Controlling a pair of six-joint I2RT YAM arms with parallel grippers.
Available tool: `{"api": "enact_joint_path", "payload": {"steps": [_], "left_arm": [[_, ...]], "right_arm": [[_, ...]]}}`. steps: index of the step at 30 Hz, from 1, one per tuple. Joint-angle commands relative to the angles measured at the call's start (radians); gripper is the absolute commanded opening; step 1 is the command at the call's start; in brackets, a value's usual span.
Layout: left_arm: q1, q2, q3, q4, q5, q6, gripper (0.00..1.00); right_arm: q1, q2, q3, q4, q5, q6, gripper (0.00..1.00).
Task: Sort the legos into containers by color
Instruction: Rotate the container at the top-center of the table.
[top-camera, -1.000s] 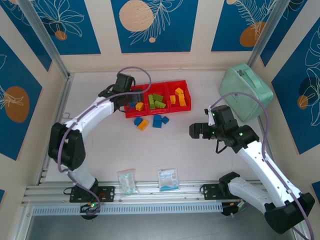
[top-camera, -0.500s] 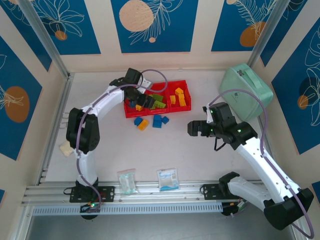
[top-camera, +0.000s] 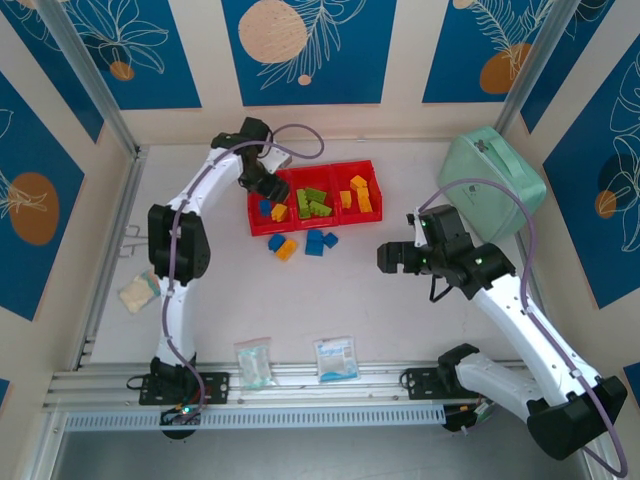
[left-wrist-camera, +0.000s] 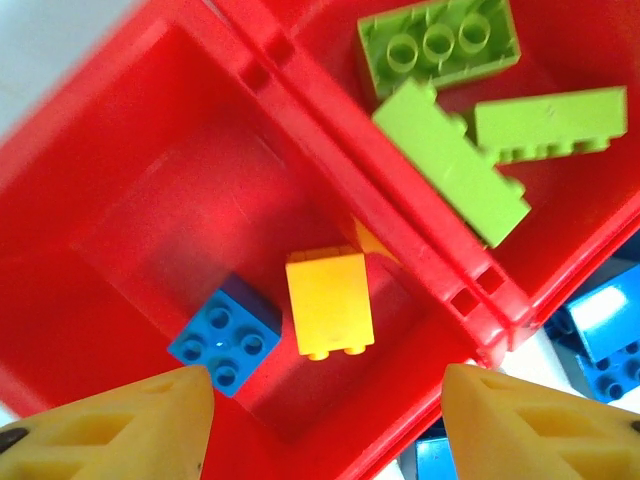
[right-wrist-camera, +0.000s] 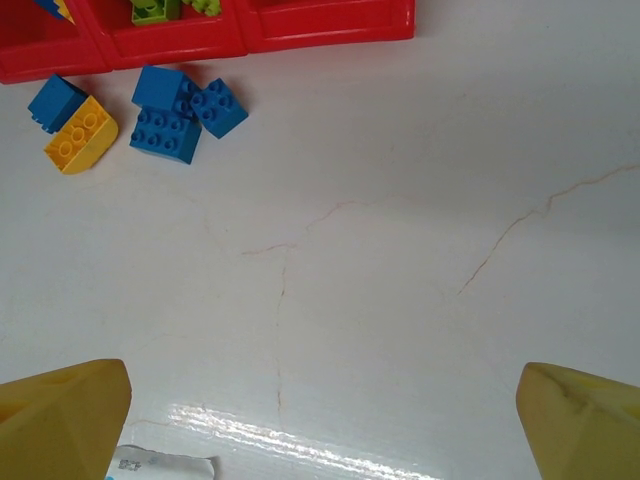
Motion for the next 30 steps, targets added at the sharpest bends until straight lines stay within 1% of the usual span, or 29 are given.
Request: {"api": "enact_joint_path", "payload": {"steps": [1,4,9,14,18,25,30], "left_arm": [[-0.002,0.036,0.036,-0.057,-0.028,0.034,0.57],[-0.003,0.061,0.054,-0.063,-0.054,0.027,0.48],[-0.009,0.082,0.06,-0.053,-0.051,0.035,0.43],[-0.022,0.101,0.062,-0.052,-0.037,0.057,0.43],[-0.025,0.11,0.062,-0.046,0.02,0.049,0.43],[-0.037,0.167,0.121,-0.072,-0.017,0.047,0.43],[-0.045,0.191,0.132,-0.071,-0.034,0.032,0.49]], "right_arm": [[-0.004,0.003,0.032,-0.008,0.008,-0.01,0.99],[-0.004,0.006,0.03,-0.006,0.003,-0.003,0.99],[-0.004,0.017,0.029,-0.008,-0.003,0.01,0.99],[-0.001,0.027,0.042,-0.009,-0.006,0.018,0.99],[0.001,0.032,0.047,-0.011,-0.006,0.021,1.0],[0.006,0.034,0.055,-0.02,0.0,0.026,1.0],[0.01,0.039,0.055,-0.02,0.001,0.031,1.0]]}}
